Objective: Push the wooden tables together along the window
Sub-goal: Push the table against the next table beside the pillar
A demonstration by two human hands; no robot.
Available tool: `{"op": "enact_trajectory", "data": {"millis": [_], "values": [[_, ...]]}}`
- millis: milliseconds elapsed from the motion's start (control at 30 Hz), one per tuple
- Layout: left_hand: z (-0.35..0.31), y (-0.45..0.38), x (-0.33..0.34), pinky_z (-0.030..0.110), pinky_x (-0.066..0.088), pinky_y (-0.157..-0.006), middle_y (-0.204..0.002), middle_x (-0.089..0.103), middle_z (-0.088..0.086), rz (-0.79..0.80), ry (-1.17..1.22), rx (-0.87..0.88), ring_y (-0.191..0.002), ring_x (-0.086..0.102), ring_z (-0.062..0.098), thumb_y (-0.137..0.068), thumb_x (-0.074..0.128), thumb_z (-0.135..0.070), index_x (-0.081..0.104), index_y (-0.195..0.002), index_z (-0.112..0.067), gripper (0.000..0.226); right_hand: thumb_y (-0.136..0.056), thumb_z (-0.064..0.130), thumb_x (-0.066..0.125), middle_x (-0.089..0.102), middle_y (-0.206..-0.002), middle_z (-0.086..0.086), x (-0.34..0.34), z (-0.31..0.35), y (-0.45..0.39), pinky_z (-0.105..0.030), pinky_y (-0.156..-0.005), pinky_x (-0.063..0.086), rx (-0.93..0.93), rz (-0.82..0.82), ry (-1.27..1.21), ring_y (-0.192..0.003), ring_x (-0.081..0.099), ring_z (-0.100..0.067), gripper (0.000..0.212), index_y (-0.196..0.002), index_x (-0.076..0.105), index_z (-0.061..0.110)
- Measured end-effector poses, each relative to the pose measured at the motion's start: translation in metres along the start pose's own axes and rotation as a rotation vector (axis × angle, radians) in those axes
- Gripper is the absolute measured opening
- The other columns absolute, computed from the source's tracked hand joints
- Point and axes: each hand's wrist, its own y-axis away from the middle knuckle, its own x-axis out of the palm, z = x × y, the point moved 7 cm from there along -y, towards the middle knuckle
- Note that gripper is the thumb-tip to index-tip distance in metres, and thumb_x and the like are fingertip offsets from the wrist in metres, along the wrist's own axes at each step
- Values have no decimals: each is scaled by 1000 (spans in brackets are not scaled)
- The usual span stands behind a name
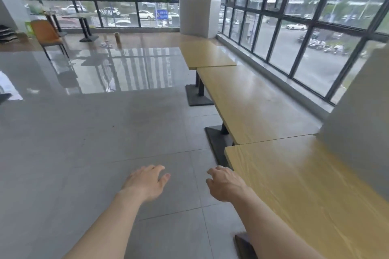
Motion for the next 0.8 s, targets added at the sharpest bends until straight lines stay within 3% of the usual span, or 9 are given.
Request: {"op": "enact_trajectory", "data": {"millis": [200, 400, 700, 800], "values": [[-62, -165, -32, 40, 29, -117, -161, 39, -3, 66, -67, 257, -147, 38, 24, -105, 30, -53, 37, -154, -30, 55, -108, 37, 36, 51, -146, -6, -43, -66, -91, -40, -107, 41, 280, -50, -123, -131, 49, -29, 43, -145, 48, 19], [-157, -269, -53, 39, 28, -119, -162, 36, -1, 137, -119, 494, -149, 34, 24, -106, 27, -52, 31, -158, -29, 56, -108, 37, 37, 47, -151, -8, -61, -135, -128, -41, -113, 36, 532, -115, -246, -139, 43, -29, 48, -152, 42, 20], [-307, -343, 23, 36, 19, -124, -164, 30, -8, 199, -209, 877, -153, 21, 17, -107, 28, -50, 28, -159, -27, 57, -108, 41, 35, 43, -154, -7, 0, -253, -136, -39, -117, 32, 885, -162, -417, -143, 38, -28, 50, -150, 44, 17], [-331, -357, 65, 36, 9, -127, -168, 22, -10, 225, -239, 973, -156, 10, 14, -106, 27, -51, 23, -160, -30, 58, -108, 41, 34, 29, -164, -10, 28, -274, -133, -38, -123, 22, 981, -212, -451, -153, 23, -28, 53, -154, 38, 16]]}}
